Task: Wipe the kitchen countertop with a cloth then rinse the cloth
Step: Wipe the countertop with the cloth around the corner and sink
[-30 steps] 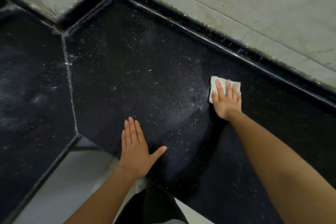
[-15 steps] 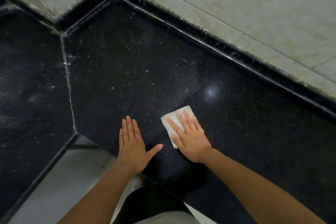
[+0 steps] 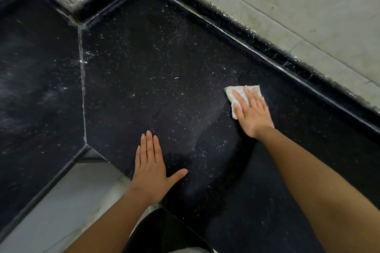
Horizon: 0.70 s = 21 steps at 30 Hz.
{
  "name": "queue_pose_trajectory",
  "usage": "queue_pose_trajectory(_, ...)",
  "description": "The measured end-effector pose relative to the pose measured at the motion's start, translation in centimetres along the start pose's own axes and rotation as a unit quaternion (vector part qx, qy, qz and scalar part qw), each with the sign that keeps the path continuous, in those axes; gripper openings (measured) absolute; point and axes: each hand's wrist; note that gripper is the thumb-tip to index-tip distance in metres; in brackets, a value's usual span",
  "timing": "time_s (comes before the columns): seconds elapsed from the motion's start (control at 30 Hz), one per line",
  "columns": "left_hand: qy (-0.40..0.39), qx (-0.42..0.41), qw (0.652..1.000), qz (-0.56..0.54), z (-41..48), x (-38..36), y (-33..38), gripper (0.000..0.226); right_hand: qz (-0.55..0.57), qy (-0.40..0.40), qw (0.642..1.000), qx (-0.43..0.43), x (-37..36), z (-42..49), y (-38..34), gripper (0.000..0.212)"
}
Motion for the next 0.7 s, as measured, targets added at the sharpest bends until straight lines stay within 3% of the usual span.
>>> queue_pose_trajectory(0.17,-0.007,0.004,1.0,0.007,0.1,0.1,0.0,0.121,0.064,0.025,0.989,-0.131,0.4,3.3,-1.4,0.053)
queue_pose_trajectory(0.27,-0.005,0.0,1.0,0.005,0.1,0.0,0.0,0.121,0.065,0.02,0.989,-0.128,-0.4,2.7,-3.6,0.054)
queue_pose_trajectory(0.53,0.008,-0.004,1.0,-0.013,0.0,0.0,0.0,0.124,0.023,-0.025,0.998,0.053,-3.7,-5.3,-10.2,0.052)
queue_pose_trajectory(0.7,0.018,-0.012,1.0,-0.019,0.0,-0.3,-0.1,0.125,-0.04,-0.022,0.969,0.245,-5.8,-8.0,-10.7,0.051)
Point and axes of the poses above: each hand's wrist, its own z-axis towards the middle knuckle, its own x-axis out of the back of the hand, y = z × x, and after that the axes turned 6 degrees about x, right-handed
